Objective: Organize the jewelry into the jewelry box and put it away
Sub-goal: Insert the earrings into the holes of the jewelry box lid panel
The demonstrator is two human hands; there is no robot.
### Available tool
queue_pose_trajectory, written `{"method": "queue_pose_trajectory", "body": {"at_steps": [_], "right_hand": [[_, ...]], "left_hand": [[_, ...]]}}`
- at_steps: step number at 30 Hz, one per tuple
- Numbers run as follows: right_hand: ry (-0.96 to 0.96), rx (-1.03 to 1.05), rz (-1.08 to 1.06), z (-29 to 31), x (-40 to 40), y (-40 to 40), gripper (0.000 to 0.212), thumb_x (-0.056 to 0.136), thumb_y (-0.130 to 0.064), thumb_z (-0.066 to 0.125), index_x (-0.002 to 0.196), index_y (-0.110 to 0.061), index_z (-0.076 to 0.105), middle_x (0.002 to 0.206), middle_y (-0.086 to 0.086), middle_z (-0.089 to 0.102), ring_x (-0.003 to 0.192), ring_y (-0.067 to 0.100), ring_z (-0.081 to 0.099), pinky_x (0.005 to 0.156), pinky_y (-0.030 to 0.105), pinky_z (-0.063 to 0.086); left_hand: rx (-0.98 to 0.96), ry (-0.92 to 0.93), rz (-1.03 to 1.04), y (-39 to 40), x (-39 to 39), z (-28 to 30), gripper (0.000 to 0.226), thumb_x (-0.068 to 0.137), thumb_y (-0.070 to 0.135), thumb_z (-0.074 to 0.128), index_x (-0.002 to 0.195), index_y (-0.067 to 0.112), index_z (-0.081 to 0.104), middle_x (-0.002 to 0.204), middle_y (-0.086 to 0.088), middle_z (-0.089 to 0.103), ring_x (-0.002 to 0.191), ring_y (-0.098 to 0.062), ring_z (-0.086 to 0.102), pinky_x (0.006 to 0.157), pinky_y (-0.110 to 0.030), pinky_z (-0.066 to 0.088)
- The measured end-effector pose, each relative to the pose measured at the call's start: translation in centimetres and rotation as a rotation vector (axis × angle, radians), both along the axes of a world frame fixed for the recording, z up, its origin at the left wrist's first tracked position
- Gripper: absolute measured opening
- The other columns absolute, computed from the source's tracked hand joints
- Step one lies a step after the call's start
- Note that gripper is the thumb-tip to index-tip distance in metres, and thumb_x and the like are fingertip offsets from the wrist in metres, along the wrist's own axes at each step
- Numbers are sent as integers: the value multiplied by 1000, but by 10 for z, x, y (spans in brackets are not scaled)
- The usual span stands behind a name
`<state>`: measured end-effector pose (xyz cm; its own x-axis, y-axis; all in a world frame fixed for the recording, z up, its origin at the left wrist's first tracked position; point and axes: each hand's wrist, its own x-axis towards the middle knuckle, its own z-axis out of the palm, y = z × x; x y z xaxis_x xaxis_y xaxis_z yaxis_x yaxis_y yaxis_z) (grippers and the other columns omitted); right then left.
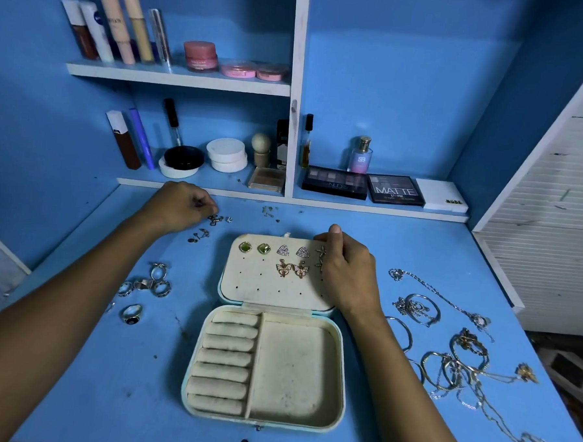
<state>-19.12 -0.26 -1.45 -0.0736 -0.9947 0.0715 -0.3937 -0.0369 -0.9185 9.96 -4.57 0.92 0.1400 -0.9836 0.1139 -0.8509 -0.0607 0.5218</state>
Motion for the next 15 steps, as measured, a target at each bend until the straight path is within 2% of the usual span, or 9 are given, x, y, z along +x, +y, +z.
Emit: {"method": "queue_pose_trajectory", "body": {"at_steps": [5,10,13,15], "right_hand": [[12,-4,7,0,0,0,47,107,-41,32,102,-19,74,91,-1,71,92,16,62,76,27,42],[12,-4,8,0,-1,0,47,107,-41,32,102,-19,74,92,0,71,94,18,62,78,29,44],[7,-2,8,0,-1,0,47,107,-41,32,102,-19,74,93,0,71,94,18,62,78,29,44],[9,0,8,0,-1,1,48,107,-41,32,102,-19,74,93,0,71,94,17,62,78,28,43]], "left_hand": [[-10,-40,18,-1,1,-1,8,89,23,71,88,18,77,85,2,70,85,-13,63,79,-23,42],[-82,20,90,-1,2,-3,9,93,13,63,88,14,71,89,-5,72,88,-19,65,79,-24,44],[-134,73,164,0,6,-3,10,91,9,59,85,14,65,89,-9,72,90,-25,68,87,-32,52],[-182,92,188,2,5,-2,7,89,10,62,84,13,66,83,-9,72,85,-26,69,87,-38,56]]}}
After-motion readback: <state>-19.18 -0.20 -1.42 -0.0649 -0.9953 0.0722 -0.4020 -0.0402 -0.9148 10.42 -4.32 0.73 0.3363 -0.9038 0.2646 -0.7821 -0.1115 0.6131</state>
